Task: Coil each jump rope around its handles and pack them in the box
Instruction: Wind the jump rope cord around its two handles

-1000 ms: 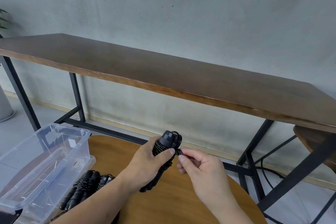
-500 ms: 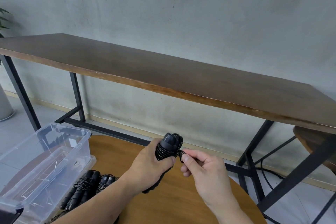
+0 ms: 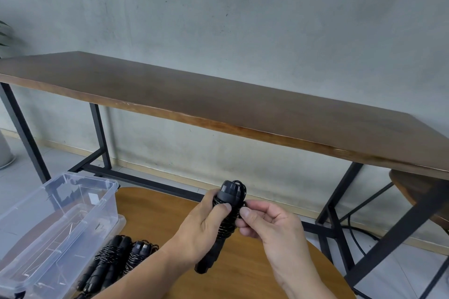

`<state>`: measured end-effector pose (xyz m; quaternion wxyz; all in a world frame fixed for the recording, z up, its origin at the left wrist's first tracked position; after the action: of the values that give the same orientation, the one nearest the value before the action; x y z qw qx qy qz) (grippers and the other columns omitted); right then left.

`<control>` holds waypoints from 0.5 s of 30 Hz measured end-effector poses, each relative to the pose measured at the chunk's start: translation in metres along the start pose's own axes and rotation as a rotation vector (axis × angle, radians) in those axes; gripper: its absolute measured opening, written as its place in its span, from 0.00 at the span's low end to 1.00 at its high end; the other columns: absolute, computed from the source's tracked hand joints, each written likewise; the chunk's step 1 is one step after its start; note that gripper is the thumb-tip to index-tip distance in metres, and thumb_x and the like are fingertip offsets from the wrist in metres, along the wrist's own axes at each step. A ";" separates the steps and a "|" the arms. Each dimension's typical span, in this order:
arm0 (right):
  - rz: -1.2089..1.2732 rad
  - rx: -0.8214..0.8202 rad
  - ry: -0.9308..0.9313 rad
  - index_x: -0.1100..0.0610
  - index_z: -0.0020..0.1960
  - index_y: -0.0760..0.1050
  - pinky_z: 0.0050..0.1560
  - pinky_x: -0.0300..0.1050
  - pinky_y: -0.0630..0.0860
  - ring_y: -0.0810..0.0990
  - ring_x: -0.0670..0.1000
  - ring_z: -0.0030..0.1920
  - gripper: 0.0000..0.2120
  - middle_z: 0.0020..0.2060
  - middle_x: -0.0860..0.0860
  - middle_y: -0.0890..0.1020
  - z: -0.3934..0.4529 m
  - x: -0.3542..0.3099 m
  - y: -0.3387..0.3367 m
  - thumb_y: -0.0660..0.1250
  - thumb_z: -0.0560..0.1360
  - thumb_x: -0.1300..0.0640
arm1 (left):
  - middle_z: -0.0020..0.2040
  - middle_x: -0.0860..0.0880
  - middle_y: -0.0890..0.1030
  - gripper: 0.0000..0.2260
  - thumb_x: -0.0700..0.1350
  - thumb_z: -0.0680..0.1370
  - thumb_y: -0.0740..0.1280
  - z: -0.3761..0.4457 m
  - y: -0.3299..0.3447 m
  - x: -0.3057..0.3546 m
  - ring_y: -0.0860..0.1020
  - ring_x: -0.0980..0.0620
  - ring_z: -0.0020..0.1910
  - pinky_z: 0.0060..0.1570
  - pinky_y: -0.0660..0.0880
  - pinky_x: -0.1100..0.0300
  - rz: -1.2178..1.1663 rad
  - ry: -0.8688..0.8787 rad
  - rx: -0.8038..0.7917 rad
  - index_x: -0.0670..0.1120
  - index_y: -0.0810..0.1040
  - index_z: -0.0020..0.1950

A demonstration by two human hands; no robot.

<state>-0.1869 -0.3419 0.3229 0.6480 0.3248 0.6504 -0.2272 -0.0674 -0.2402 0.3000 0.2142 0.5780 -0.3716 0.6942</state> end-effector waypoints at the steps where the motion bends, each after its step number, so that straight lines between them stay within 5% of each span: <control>1: 0.018 0.006 0.008 0.63 0.49 0.81 0.37 0.40 0.81 0.84 0.53 0.35 0.06 0.37 0.60 0.85 0.000 0.000 0.000 0.72 0.73 0.67 | 0.45 0.55 0.81 0.11 0.60 0.76 0.56 0.000 0.001 0.000 0.77 0.60 0.46 0.46 0.72 0.62 -0.027 -0.018 -0.005 0.61 0.74 0.53; 6: 0.061 0.017 0.039 0.62 0.50 0.81 0.37 0.39 0.81 0.84 0.52 0.36 0.07 0.38 0.60 0.86 0.000 0.001 -0.001 0.73 0.72 0.66 | 0.46 0.54 0.82 0.13 0.60 0.80 0.56 0.001 0.001 -0.002 0.78 0.58 0.46 0.49 0.74 0.60 -0.050 -0.021 0.021 0.56 0.75 0.55; 11: 0.233 0.124 0.111 0.64 0.53 0.79 0.34 0.37 0.80 0.84 0.50 0.35 0.10 0.38 0.59 0.85 0.005 0.008 -0.007 0.73 0.72 0.66 | 0.40 0.54 0.80 0.09 0.52 0.83 0.58 0.002 0.001 -0.004 0.77 0.63 0.38 0.39 0.72 0.70 -0.089 -0.037 0.059 0.51 0.76 0.53; 15: 0.262 0.145 0.128 0.66 0.52 0.80 0.36 0.36 0.81 0.84 0.50 0.37 0.08 0.37 0.57 0.85 0.010 0.012 -0.007 0.72 0.73 0.66 | 0.41 0.53 0.81 0.09 0.53 0.83 0.58 0.002 0.000 -0.003 0.77 0.62 0.38 0.40 0.73 0.68 -0.037 -0.018 0.060 0.52 0.75 0.54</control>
<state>-0.1847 -0.3522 0.3098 0.6040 0.4666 0.6244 -0.1660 -0.0649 -0.2413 0.2968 0.2063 0.5973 -0.3417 0.6956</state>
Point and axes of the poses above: each hand's wrist, its own z-axis towards the middle knuckle, its own y-axis out of the palm, x = y × z, the point moved 2 cm from there along z, towards the middle knuckle
